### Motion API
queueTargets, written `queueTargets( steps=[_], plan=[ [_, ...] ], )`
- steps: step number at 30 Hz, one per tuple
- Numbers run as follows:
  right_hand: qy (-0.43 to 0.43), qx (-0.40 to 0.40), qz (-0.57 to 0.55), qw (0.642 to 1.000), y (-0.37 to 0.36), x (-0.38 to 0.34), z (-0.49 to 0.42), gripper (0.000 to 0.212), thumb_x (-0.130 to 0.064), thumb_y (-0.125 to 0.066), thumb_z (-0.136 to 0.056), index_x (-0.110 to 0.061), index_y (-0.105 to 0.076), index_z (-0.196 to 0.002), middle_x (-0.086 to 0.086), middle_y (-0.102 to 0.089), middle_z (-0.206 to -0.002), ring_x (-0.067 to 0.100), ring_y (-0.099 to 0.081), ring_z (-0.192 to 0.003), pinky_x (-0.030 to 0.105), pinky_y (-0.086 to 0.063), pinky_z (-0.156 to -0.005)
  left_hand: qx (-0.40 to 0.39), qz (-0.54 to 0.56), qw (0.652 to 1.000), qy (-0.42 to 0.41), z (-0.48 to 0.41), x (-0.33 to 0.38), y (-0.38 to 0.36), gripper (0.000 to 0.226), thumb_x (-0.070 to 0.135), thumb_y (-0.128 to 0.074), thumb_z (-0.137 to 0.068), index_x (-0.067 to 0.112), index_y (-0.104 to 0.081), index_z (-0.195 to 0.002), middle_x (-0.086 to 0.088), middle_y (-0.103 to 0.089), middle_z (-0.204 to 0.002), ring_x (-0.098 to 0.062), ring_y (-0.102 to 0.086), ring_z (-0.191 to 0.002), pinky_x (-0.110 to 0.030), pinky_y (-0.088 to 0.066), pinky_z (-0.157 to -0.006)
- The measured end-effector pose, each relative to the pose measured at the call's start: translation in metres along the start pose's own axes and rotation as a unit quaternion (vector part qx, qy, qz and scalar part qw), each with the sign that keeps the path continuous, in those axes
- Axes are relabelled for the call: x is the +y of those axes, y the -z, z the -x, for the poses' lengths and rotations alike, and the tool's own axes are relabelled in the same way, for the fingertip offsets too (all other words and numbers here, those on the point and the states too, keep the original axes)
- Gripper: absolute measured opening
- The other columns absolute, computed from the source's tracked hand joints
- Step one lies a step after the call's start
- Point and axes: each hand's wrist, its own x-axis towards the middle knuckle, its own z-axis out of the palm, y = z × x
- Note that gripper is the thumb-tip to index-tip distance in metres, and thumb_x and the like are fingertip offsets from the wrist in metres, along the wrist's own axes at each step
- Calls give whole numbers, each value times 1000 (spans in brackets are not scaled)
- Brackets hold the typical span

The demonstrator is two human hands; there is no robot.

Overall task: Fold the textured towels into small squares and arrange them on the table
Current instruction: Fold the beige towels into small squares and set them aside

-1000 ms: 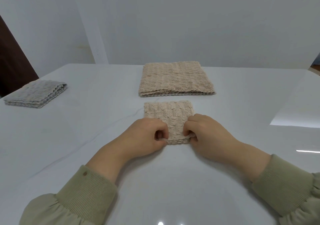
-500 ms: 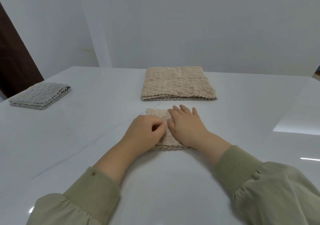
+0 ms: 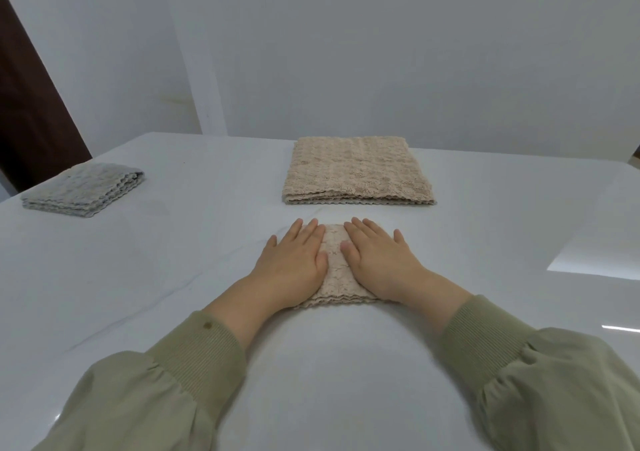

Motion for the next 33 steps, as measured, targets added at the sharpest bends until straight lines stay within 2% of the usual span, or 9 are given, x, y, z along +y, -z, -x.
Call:
queueTargets(
  steps=[9,16,18,20,23,25,28,30,33],
  plan=[
    [-67,-19,-24,997,3,26,-5,59,-46,-11,-100,-17,-9,-152,-2,-5,-160,12,-2,-146,46,-1,-117,17,11,1000,1,6,-5,-2,56,41,-16,-101,20,-4,-151,6,2,-159,-11,5,-146,-40,-3,-118],
    [-128,65,-86,986,9,27,-15,50,-48,-26,-96,-12,-53,-119,5,-51,-129,27,-39,-125,49,-26,-107,30,25,999,-2,8,-5,-3,55,39,-18,-101,20,-5,-152,6,1,-159,-12,5,-146,-41,-2,-118],
    [-136,78,-127,979,16,24,-14,35,-45,-38,-93,-14,-52,-95,3,-57,-105,27,-48,-108,44,-33,-99,34,22,999,-2,9,-4,-3,56,39,-18,-101,20,-5,-152,6,2,-159,-13,6,-146,-42,-2,-118],
    [-126,80,-194,970,23,21,-11,27,-42,-50,-90,-15,-49,-91,-1,-53,-89,24,-51,-95,38,-37,-88,43,22,999,-3,9,-4,-3,56,39,-18,-100,21,-4,-152,5,4,-159,-14,7,-146,-42,-2,-118],
    [-104,76,-332,935,26,21,-7,28,-34,-64,-86,-16,-51,-103,0,-58,-93,18,-56,-88,32,-43,-75,69,63,996,-6,10,-4,-1,60,42,-29,-99,22,-6,-151,3,8,-159,-15,9,-145,-40,-2,-118],
    [-89,85,-447,886,26,22,-6,26,-24,-69,-83,-14,-55,-102,11,-66,-98,24,-64,-87,38,-52,-78,107,154,982,0,10,-7,1,73,42,-48,-94,22,-7,-151,2,8,-159,-13,5,-146,-33,-5,-118],
    [-75,56,-660,745,30,21,-4,29,-7,-66,-84,-4,-57,-112,19,-68,-103,27,-68,-87,39,-57,-76,138,378,915,43,10,-11,9,103,34,-73,-79,27,1,-150,9,-4,-158,-9,-11,-144,-27,-16,-114],
    [-53,38,-730,680,32,20,-3,33,-4,-61,-86,-1,-54,-119,17,-67,-104,27,-68,-89,36,-57,-71,126,542,826,88,10,-10,14,108,22,-77,-76,24,1,-150,5,-23,-154,-14,-34,-136,-30,-33,-107],
    [-33,26,-788,615,35,18,-4,29,-3,-54,-90,0,-55,-119,16,-68,-104,27,-69,-90,36,-58,-72,46,733,672,92,11,-8,21,63,8,-67,-82,9,-39,-139,-10,-63,-123,-21,-65,-103,-31,-55,-81]
  ],
)
